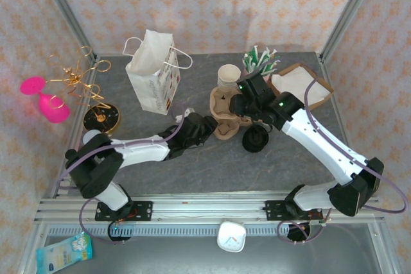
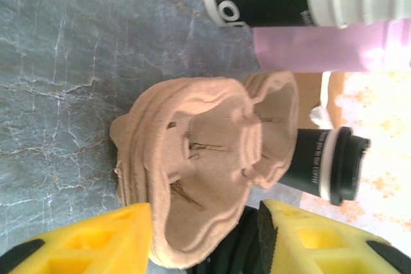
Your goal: Pack the takeout coffee
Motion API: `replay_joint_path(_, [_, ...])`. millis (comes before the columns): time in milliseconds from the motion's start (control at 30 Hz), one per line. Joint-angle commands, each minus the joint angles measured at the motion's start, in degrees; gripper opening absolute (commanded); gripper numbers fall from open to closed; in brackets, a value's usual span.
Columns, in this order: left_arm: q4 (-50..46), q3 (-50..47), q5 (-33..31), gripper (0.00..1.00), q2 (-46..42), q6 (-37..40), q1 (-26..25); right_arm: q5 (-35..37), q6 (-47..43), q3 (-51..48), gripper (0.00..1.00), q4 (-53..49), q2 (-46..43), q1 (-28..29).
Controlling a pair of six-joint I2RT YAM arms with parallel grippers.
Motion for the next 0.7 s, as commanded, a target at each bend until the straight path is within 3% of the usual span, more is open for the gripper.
replay_joint_path(0, [-4.97, -2.0, -3.83, 0.52, -5.94, 3.69, -0.23, 0.16, -1.84, 1.6, 0.39, -0.33, -0.38, -0.29])
replay_joint_path(200, [-17.48, -5.18, -6.43, 0.55, -20.77, 7.11, -0.29, 0.0, -4.57, 2.98, 0.39, 0.46, 0.45, -0.29])
replay_joint_path(333, [-32.37, -2.99, -12.0, 0.55, -33.38, 10.66, -0.11, -0.59, -6.08, 4.53, 0.39, 0.51, 1.28, -0.28])
replay_joint_path(467, [-42.92, 5.55, -11.11, 0.58, -39.5, 17.03, 4.31, -2.28, -7.32, 5.42, 0.39, 1.92, 2.08, -0.27])
replay_joint_path(667, [-49.91, 17.23, -4.38, 0.64, -35.75, 23.55, 18.06, -4.03, -8.74, 7.2, 0.39, 2.87, 4.25, -0.2])
